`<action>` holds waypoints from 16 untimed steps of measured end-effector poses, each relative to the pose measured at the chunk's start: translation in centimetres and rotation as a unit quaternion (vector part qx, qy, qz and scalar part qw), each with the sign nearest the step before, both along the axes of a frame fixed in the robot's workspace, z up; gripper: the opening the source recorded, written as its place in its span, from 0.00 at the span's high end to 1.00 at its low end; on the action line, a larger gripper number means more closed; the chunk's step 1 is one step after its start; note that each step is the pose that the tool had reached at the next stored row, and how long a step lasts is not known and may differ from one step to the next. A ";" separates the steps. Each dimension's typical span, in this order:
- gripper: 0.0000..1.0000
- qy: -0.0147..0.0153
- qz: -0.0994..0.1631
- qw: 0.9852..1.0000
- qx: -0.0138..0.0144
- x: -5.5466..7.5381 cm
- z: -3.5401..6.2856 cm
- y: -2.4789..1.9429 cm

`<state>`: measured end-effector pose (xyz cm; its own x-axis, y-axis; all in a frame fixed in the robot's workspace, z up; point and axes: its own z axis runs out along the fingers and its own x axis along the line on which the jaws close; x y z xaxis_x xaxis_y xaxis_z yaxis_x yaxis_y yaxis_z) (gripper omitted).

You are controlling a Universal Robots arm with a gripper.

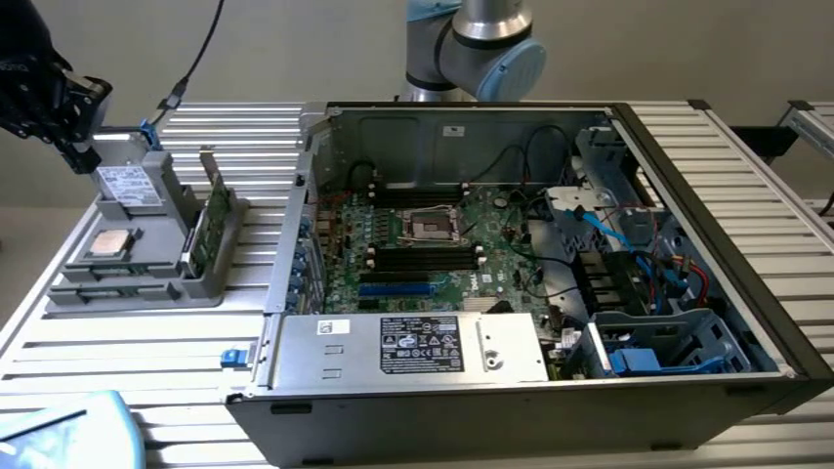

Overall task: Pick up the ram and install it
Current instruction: 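Pick up the ram and move it above insertion slot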

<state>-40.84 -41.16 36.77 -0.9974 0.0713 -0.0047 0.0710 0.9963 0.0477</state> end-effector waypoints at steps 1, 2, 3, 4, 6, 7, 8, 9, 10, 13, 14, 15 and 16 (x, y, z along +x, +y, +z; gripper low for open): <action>0.89 0.000 0.000 1.000 0.000 0.0 0.00 0.00; 0.89 0.000 0.000 1.000 0.000 0.0 0.00 0.00; 0.89 0.000 0.000 1.000 0.000 0.0 0.00 0.00; 0.89 0.000 0.000 1.000 0.000 0.0 0.00 0.00; 0.89 -0.002 0.006 1.000 0.000 -0.1 -0.03 0.03; 0.89 -0.002 0.015 1.000 0.001 -0.1 -0.03 0.04; 0.89 -0.002 0.025 1.000 0.002 -0.1 -0.04 0.04; 0.89 -0.002 0.034 0.999 0.003 -0.1 -0.06 0.04; 0.89 -0.002 0.042 0.999 0.003 -0.1 -0.07 0.04; 0.89 -0.002 0.069 0.998 0.005 -0.1 -0.08 0.04; 0.89 -0.002 0.078 0.997 0.006 -0.1 -0.10 0.03; 0.89 -0.002 0.088 0.996 0.008 -0.1 -0.11 0.04; 0.89 -0.002 0.097 0.995 0.009 -0.1 -0.12 0.04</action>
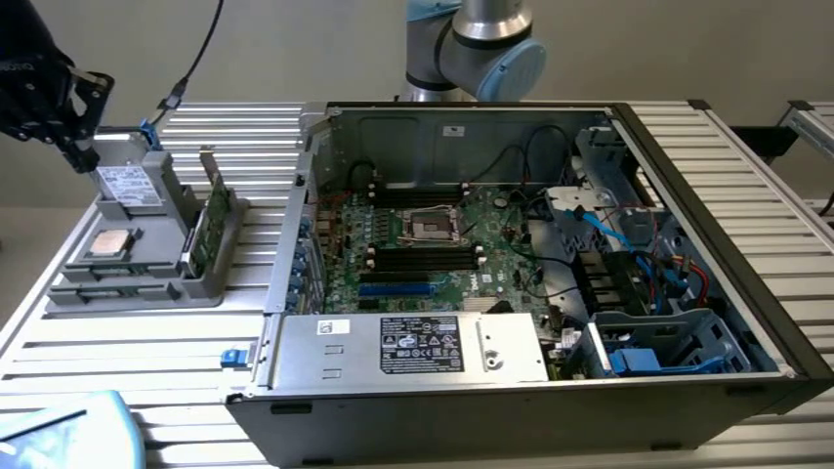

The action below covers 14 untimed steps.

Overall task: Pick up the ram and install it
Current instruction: 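Pick up the ram and move it above insertion slot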

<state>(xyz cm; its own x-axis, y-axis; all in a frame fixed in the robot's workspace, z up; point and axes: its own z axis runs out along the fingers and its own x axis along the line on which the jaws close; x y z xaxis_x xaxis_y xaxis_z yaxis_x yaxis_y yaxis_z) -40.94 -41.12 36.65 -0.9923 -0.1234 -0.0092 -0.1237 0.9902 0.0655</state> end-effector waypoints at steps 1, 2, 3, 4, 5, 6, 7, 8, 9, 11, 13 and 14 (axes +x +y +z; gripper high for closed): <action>0.89 0.000 0.009 1.000 0.001 0.0 0.00 0.00; 0.89 0.000 0.018 1.000 0.003 0.0 0.00 0.00; 0.89 0.000 0.027 1.000 0.004 0.0 -0.01 0.00; 0.89 0.000 0.036 0.999 0.006 0.0 -0.01 0.00; 0.89 0.000 0.045 0.999 0.007 0.0 -0.02 -0.01; 0.89 0.000 0.054 0.998 0.009 0.0 -0.03 0.00; 0.89 0.000 0.063 0.998 0.010 0.0 -0.06 0.00; 0.89 0.000 0.072 0.997 0.010 0.0 -0.08 0.01; 0.89 0.000 0.081 0.997 0.010 0.0 -0.10 0.00; 0.89 0.001 0.099 0.995 0.010 0.0 -0.11 0.00; 0.89 0.003 0.117 0.993 0.010 0.0 -0.12 0.00; 0.89 0.004 0.125 0.992 0.010 0.0 -0.13 0.00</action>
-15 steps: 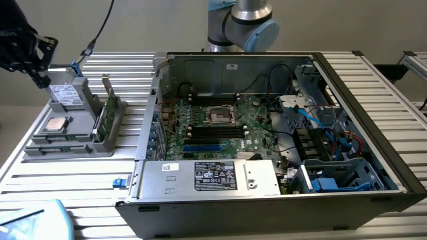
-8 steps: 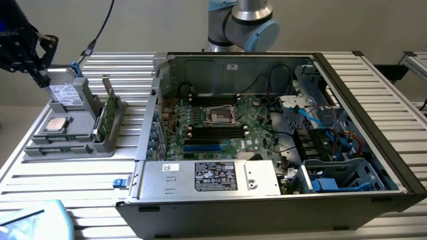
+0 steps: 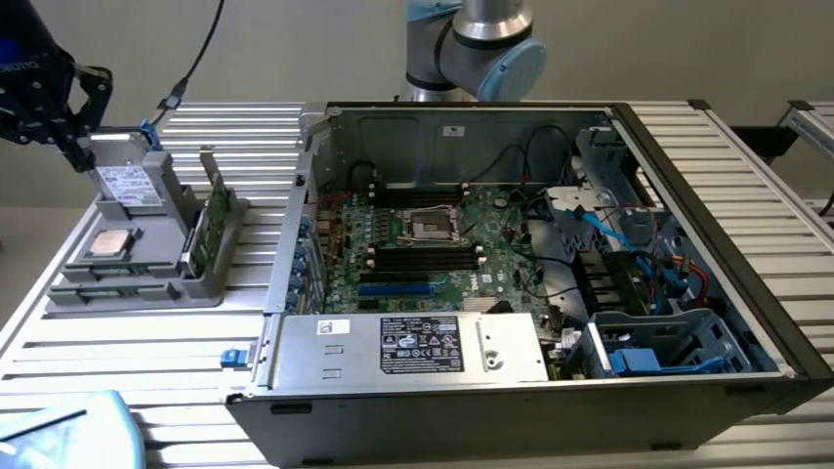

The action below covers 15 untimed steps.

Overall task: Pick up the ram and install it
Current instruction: 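Pick up the ram and move it above insertion slot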

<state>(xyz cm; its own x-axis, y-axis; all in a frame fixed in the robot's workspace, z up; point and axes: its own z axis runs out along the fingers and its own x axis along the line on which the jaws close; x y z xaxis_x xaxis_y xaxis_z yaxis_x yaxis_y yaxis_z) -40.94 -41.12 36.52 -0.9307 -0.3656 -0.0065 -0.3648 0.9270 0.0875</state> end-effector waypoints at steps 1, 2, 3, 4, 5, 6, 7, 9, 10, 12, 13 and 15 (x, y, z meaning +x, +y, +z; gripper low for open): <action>0.89 0.002 0.007 1.000 0.000 0.0 -0.01 0.00; 0.89 0.005 0.013 1.000 -0.001 0.0 -0.03 0.00; 0.89 0.007 0.019 1.000 -0.002 0.0 -0.06 0.00; 0.89 0.009 0.025 1.000 -0.003 0.0 -0.08 0.00; 0.89 0.012 0.031 0.999 -0.004 0.0 -0.11 0.00; 0.89 0.014 0.037 0.999 -0.005 0.0 -0.15 0.00; 0.89 0.016 0.043 0.999 -0.006 0.0 -0.18 0.00; 0.89 0.021 0.059 0.998 -0.007 0.0 -0.27 -0.01; 0.89 0.023 0.068 0.997 -0.007 0.0 -0.33 0.00; 0.89 0.023 0.086 0.996 -0.008 0.0 -0.44 0.00; 0.89 0.023 0.096 0.995 -0.008 0.0 -0.51 0.00; 0.89 0.023 0.113 0.993 -0.008 0.0 -0.67 0.00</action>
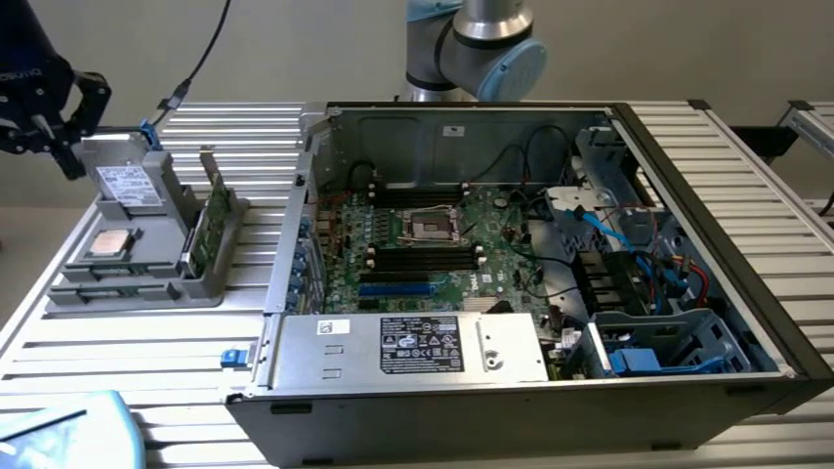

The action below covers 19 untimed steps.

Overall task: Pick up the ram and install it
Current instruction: 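Pick up the ram and move it above insertion slot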

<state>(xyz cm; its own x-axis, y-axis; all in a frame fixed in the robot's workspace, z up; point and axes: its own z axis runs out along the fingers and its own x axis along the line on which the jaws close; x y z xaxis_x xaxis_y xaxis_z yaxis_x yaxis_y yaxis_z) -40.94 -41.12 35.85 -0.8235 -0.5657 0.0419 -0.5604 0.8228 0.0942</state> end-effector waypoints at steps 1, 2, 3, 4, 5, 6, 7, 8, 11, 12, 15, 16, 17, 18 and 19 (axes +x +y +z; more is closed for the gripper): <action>0.89 0.000 0.009 1.000 0.000 0.0 -0.08 0.00; 0.89 0.000 0.018 1.000 0.000 0.0 -0.17 0.00; 0.89 0.000 0.027 1.000 0.000 0.0 -0.26 0.00; 0.89 0.000 0.036 0.999 0.000 0.0 -0.35 0.00; 0.89 0.000 0.045 0.999 0.000 0.0 -0.43 0.00; 0.89 0.000 0.054 0.999 0.000 0.0 -0.52 0.00; 0.89 0.000 0.063 0.998 0.000 0.0 -0.61 0.00; 0.89 0.000 0.072 0.997 0.000 0.0 -0.69 0.00; 0.89 0.000 0.100 0.995 0.000 0.0 -0.96 0.00; 0.89 0.000 0.109 0.994 0.000 0.0 -1.03 0.00; 0.89 0.000 0.136 0.991 0.000 0.0 -1.28 0.00; 0.89 0.000 0.145 0.989 0.000 0.0 -1.36 0.00; 0.89 0.000 0.154 0.988 0.000 0.0 -1.44 0.00; 0.89 0.000 0.163 0.987 0.000 0.0 -1.53 0.00; 0.89 0.000 0.172 0.985 0.000 0.0 -1.61 0.00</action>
